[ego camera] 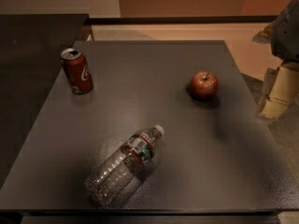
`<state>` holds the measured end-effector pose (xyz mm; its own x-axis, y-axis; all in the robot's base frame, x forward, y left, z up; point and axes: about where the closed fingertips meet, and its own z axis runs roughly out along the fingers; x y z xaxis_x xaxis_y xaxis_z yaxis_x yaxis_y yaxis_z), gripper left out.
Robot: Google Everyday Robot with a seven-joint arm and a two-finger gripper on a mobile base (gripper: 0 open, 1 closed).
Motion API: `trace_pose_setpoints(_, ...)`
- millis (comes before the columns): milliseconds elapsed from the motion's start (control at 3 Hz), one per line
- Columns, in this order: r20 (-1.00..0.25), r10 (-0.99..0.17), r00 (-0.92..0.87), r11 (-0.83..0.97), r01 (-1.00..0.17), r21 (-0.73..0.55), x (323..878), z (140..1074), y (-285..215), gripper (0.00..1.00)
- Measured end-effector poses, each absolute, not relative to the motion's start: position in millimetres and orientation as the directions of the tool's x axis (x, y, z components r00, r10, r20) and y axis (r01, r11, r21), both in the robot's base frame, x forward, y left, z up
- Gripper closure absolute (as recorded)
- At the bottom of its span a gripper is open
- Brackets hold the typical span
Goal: Pick apple
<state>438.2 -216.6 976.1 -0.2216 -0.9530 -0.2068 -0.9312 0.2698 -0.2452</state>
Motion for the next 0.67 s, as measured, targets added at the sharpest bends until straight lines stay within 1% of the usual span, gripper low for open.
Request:
trace_pose_setpoints(333, -0.212, -0.952, -0.223, 0.273, -0.93, -0.246, 440, 976, -216, 0.0)
trace_pose_setpoints(667, -0.256, -0.933, -0.252, 0.311, -0.924, -0.224, 456, 969, -217, 0.0)
